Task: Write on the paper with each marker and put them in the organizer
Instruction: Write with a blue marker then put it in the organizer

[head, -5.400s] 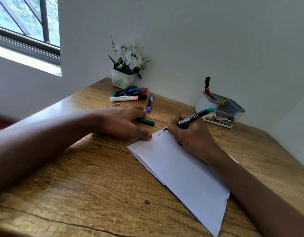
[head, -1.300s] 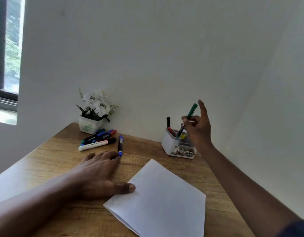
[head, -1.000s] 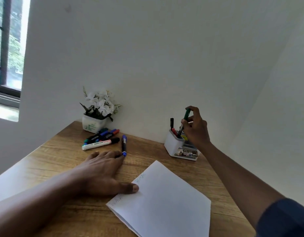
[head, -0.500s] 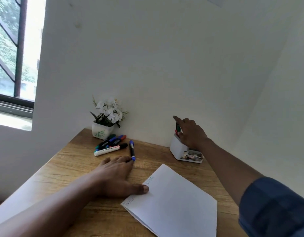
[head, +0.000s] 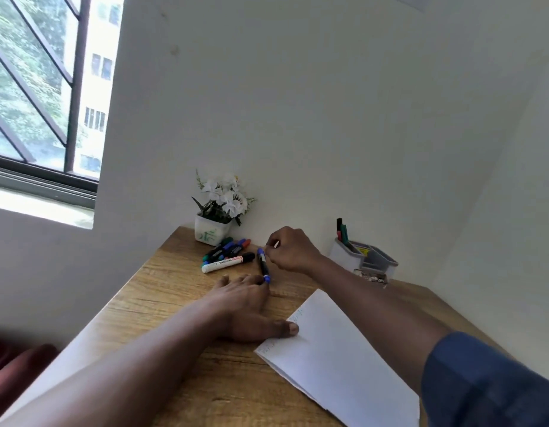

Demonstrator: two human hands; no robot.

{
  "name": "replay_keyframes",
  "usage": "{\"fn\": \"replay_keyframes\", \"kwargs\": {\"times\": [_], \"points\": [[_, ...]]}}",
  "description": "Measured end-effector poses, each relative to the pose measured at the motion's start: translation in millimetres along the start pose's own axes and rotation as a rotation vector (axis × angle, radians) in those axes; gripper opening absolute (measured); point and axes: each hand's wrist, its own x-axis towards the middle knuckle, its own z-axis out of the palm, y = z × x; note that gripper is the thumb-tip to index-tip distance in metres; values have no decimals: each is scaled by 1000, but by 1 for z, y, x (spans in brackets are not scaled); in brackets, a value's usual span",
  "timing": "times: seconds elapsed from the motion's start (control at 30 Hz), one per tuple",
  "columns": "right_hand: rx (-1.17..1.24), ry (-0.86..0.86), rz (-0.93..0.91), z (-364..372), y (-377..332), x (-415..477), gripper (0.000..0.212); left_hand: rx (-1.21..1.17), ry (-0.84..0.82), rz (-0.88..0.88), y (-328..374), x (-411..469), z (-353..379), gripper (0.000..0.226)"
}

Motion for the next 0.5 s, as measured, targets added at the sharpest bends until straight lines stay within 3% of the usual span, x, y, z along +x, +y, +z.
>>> {"fn": "replay_keyframes", "kwargs": {"times": [0.17, 0.27, 0.37, 0.5], "points": [[-55, -175, 171, 14, -12, 22, 35, 14, 14, 4, 1, -2, 0, 110], [-61, -82, 202, 17, -3, 22, 46, 5, 19, 2, 3, -4, -1, 106], [112, 108, 188, 0, 10, 4, 36, 5, 27, 2, 2, -3, 2, 106], [234, 285, -18, -24, 31, -45, 26, -22, 45, -8, -1, 1, 2, 109]]}}
